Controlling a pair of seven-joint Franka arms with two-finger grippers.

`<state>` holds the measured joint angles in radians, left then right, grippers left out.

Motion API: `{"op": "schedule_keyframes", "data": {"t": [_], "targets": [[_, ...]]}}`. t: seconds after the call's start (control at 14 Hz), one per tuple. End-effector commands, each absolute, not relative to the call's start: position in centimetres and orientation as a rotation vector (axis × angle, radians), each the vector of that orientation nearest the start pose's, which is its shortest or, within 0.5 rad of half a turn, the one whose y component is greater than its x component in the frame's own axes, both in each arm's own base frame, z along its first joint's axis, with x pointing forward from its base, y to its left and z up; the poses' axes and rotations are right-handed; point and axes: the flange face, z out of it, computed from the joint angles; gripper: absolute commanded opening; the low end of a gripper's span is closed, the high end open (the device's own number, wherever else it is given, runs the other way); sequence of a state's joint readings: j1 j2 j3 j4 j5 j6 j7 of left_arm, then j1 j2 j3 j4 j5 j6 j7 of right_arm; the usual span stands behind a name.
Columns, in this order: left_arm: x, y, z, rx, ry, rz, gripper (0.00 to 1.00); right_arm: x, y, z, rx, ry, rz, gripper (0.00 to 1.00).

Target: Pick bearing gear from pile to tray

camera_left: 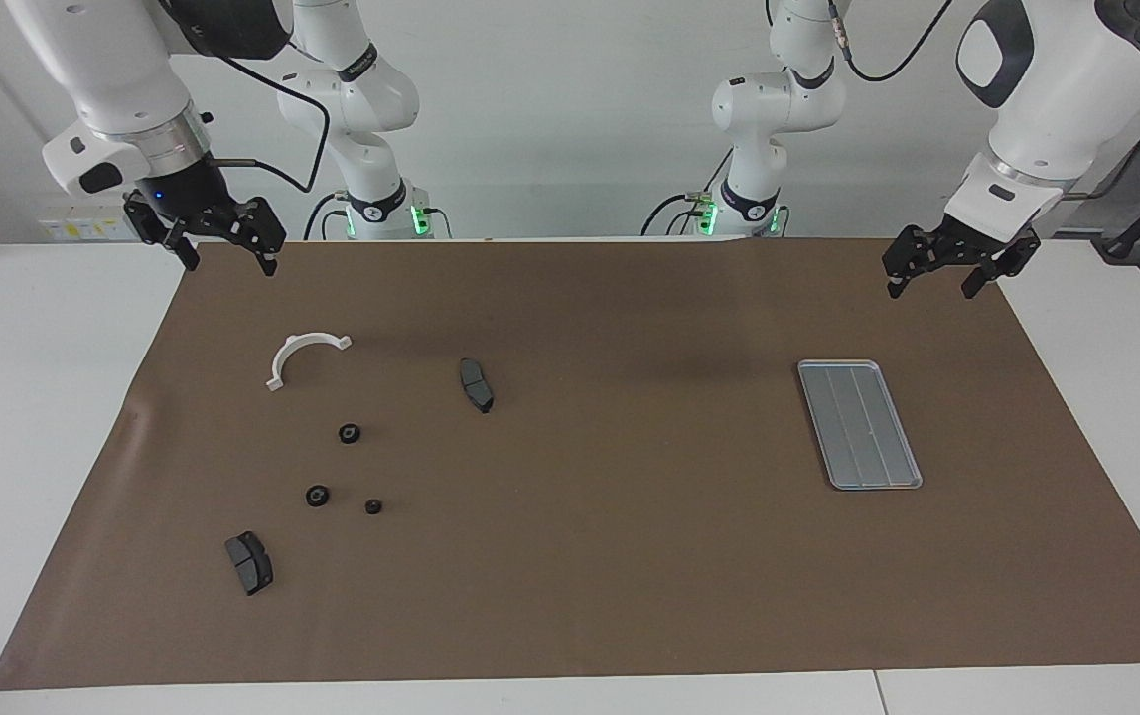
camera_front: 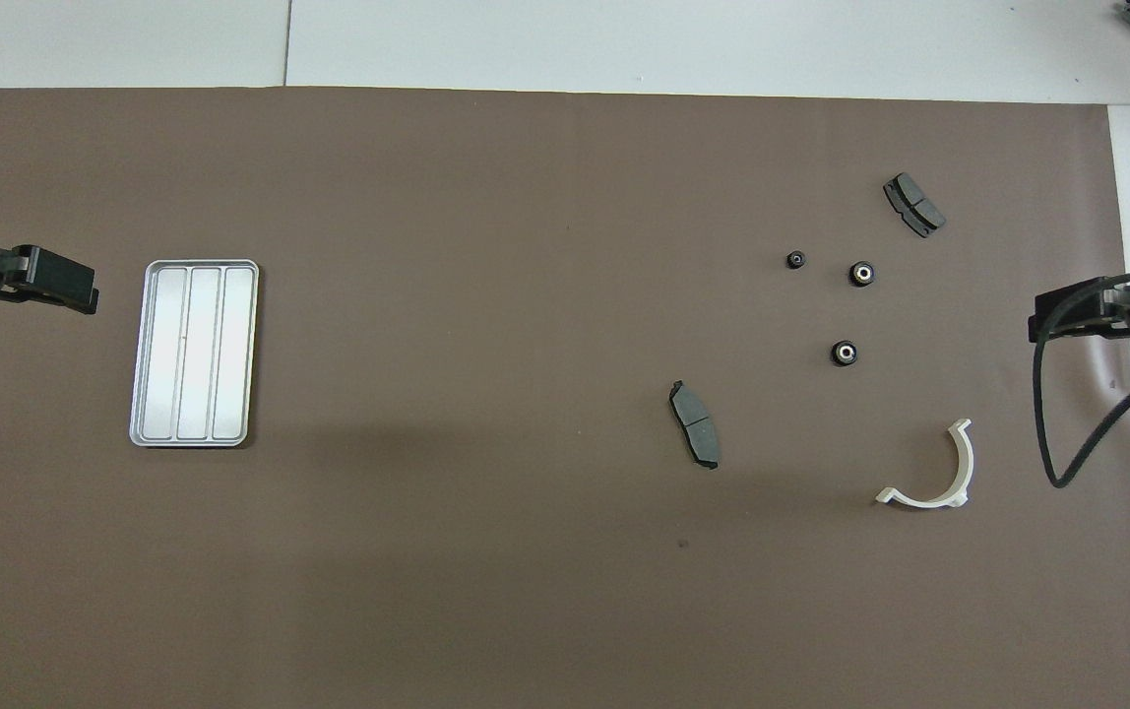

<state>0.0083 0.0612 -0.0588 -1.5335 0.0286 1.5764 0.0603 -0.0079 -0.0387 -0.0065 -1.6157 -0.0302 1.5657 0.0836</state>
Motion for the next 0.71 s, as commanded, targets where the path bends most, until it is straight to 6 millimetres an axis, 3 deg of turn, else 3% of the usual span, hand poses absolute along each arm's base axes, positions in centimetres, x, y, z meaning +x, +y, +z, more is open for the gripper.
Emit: {"op": "schedule_keyframes", "data": {"t": [0.0, 0.64], "targets": [[56.5, -2.27, 61.03, -3.089, 0.158, 0.024, 1.0, 53.5, -1.47, 62.51, -3.176, 0.118, 0.048, 1.0], [56.5, -2.27, 61.03, -3.089, 0.158, 0.024, 1.0, 53.33, -1.12, 62.22, -3.167, 0.117, 0.055, 1.0]]}}
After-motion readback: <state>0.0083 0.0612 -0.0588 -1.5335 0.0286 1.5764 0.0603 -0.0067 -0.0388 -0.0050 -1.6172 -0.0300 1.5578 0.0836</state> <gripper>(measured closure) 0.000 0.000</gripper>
